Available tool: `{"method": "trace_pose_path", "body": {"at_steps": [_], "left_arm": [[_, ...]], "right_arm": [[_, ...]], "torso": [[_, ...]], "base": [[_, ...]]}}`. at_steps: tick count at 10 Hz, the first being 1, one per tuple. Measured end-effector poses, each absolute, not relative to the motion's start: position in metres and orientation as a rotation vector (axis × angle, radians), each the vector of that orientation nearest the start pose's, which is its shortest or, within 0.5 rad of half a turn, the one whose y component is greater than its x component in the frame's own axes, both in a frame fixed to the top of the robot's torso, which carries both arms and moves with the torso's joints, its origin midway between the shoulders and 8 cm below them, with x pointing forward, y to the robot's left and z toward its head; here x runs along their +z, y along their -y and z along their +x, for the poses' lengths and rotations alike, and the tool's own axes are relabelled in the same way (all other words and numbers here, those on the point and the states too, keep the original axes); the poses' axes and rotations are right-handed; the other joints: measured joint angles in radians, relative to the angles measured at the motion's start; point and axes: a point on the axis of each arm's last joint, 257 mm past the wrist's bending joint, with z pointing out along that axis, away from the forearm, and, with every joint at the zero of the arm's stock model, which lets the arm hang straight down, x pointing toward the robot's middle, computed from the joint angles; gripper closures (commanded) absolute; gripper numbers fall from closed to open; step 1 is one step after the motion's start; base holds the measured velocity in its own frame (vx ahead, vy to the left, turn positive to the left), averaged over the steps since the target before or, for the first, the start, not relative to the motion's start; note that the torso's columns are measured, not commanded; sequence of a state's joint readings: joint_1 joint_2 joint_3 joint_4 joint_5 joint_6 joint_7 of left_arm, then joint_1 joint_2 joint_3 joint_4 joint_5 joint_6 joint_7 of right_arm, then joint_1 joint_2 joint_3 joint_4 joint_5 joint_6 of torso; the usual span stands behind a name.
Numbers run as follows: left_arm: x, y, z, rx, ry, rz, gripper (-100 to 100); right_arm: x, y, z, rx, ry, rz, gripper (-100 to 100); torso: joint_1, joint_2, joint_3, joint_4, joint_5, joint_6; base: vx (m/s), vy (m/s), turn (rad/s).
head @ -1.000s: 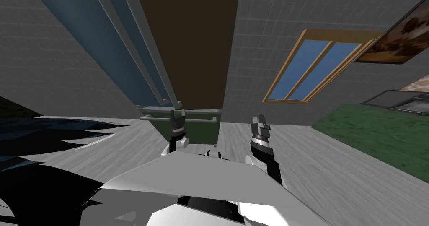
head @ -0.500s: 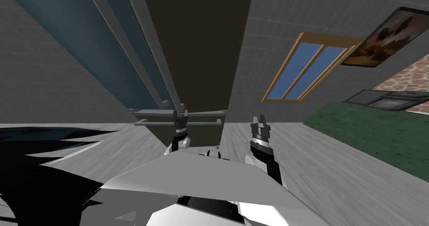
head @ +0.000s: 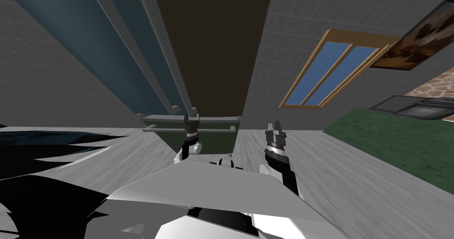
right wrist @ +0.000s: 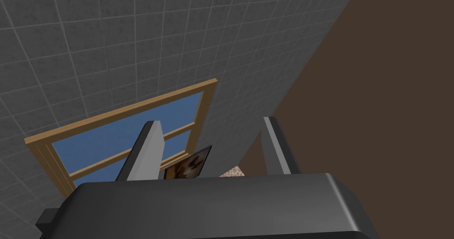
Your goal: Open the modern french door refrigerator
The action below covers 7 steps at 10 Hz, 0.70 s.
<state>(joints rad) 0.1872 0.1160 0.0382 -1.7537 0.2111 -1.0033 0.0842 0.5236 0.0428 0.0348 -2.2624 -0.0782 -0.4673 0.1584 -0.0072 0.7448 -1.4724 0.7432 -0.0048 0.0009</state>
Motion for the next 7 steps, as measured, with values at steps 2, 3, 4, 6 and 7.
{"method": "trace_pose_path", "body": {"at_steps": [2, 3, 4, 6, 7], "left_arm": [[-0.011, -0.306, 0.367, -1.554, -0.332, -0.531, 100], [-0.013, -0.305, 0.364, -1.556, -0.328, -0.524, 100], [-0.016, -0.304, 0.36, -1.556, -0.324, -0.518, 100], [-0.019, -0.303, 0.357, -1.557, -0.323, -0.515, 100], [-0.018, -0.306, 0.358, -1.538, -0.315, -0.52, 100]], "right_arm": [[0.002, 0.285, 0.35, 1.214, -0.624, 0.739, 0], [0.002, 0.285, 0.35, 1.214, -0.624, 0.739, 0], [0.002, 0.285, 0.35, 1.214, -0.624, 0.739, 0], [0.002, 0.285, 0.35, 1.214, -0.624, 0.739, 0], [0.002, 0.285, 0.35, 1.214, -0.624, 0.739, 0]], "torso": [[0.001, 0.004, 0.002, 0.003, -0.001, -0.002], [0.004, 0.003, 0.001, 0.002, 0.001, -0.002], [0.007, 0.001, 0.0, -0.001, 0.003, -0.003], [0.01, -0.003, -0.002, -0.002, 0.004, -0.003], [0.005, -0.001, 0.0, -0.003, 0.004, -0.006]], "base": [[0.003, -0.008, -0.018], [-0.002, -0.006, -0.03], [-0.004, -0.006, -0.021], [-0.017, -0.075, 0.062], [-0.055, -0.283, 0.213]]}}
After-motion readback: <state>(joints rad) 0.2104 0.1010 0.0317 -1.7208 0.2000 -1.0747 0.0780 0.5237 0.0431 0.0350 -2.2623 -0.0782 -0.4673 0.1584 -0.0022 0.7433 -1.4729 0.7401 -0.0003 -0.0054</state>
